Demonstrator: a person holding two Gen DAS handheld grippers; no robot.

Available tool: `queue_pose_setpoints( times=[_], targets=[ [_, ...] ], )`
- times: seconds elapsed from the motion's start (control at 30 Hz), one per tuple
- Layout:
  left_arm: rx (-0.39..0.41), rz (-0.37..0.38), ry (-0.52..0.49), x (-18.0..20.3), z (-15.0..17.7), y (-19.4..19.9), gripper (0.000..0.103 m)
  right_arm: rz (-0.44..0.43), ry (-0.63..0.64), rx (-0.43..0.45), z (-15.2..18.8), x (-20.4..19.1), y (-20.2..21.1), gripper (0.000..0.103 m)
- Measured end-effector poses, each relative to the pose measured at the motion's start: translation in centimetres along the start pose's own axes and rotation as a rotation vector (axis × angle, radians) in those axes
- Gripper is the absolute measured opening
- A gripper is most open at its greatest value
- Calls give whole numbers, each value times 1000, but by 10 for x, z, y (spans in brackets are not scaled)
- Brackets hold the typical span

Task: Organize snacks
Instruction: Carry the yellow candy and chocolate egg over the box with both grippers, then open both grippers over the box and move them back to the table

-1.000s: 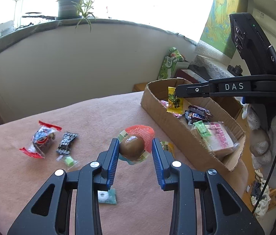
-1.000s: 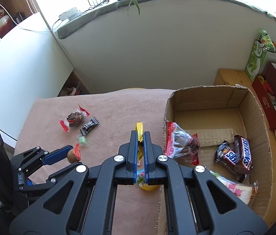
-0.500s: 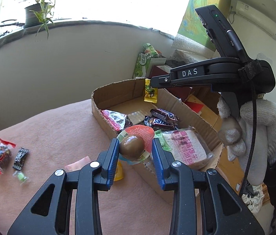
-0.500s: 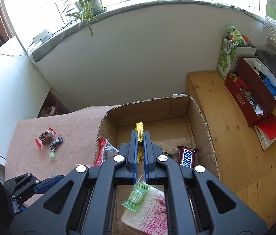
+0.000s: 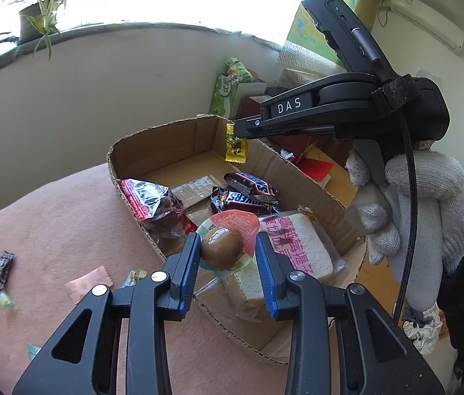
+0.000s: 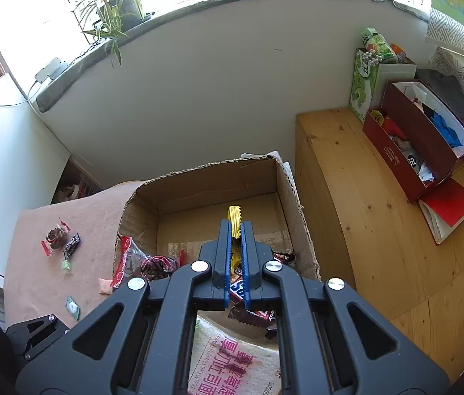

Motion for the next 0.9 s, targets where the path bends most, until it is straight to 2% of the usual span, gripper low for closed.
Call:
queue_pose_setpoints(
  times=[0.37, 0.4, 0.47, 0.5, 0.53, 0.6, 0.9],
  targets=[
    [-6, -13, -9, 5, 1, -4, 37, -8, 6, -12, 4, 1, -2, 6],
    [-5, -16, -12, 6, 0, -4, 42, -7, 7, -14, 4, 1, -2, 6],
    [1, -18, -19, 8, 0, -2, 50, -7, 10, -20, 5, 0, -2, 12],
    [3, -19, -23, 9, 0, -1, 52, 0, 11, -18, 5, 1, -2, 25],
    [5, -20, -28, 10, 1, -1, 52, 11, 13, -14, 5, 1, 0, 44],
    [5, -21, -30, 10, 1, 0, 52, 30, 23, 8, 3, 0, 4, 61],
    [15, -25, -11, 2, 1, 5, 52, 18, 20, 11, 4, -5, 10, 61]
  ],
)
Point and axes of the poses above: each gripper's, at about its wrist camera, not at the fingertips, and y roughly against the way its jaws point, x to its right, z to its underside, the point moved 7 cm from there along -y, roughly the way its jaws point, and after that the axes turned 12 degrees about y, right-handed, at the moved point
